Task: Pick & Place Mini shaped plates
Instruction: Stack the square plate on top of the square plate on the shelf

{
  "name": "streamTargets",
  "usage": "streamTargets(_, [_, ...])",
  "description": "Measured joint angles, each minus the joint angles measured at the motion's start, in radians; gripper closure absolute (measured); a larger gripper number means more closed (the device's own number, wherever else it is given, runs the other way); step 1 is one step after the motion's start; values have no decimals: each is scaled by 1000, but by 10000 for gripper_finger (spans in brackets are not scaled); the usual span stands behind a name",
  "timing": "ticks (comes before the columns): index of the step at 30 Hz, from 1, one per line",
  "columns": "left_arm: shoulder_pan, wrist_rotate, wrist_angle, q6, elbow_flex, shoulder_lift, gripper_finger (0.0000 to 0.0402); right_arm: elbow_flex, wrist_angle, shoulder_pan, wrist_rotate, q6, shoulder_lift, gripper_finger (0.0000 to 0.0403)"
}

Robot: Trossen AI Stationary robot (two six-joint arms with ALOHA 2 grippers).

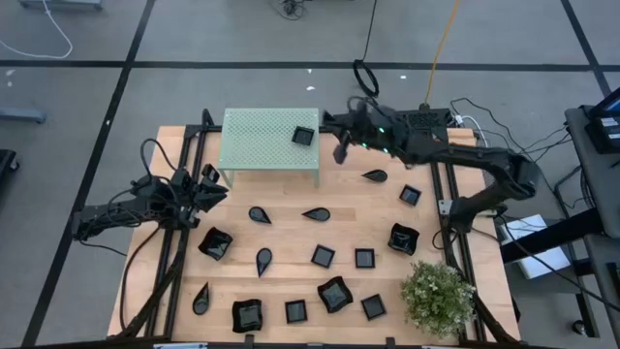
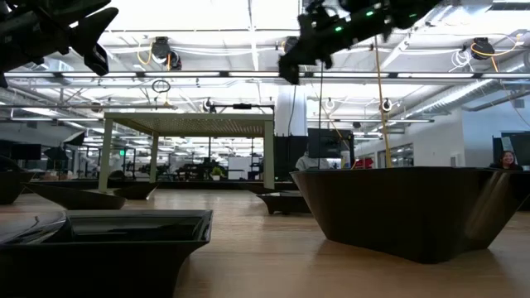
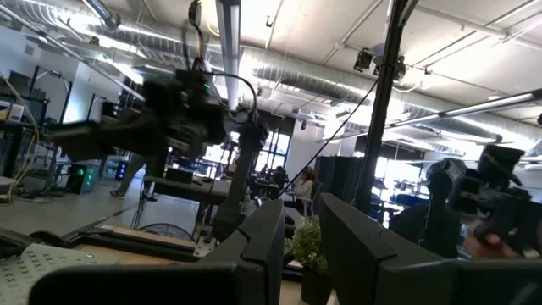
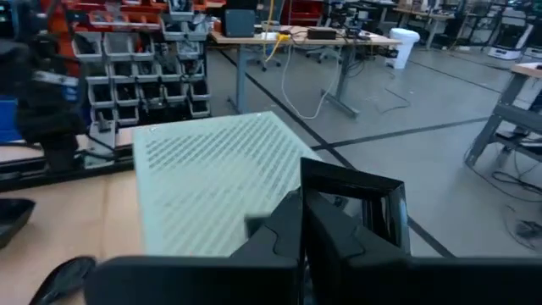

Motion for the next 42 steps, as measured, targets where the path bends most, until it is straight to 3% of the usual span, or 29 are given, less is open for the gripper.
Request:
streamTargets(3, [0,0,0,0,0,0,321,93,0,-7,-53,-10,104,403])
streamTargets(12, [0,0,0,0,0,0,321,232,0,-5,-48,-34,301,403])
streamTargets(42, [0,0,0,0,0,0,321,232,-56,37,11,-54,344,403])
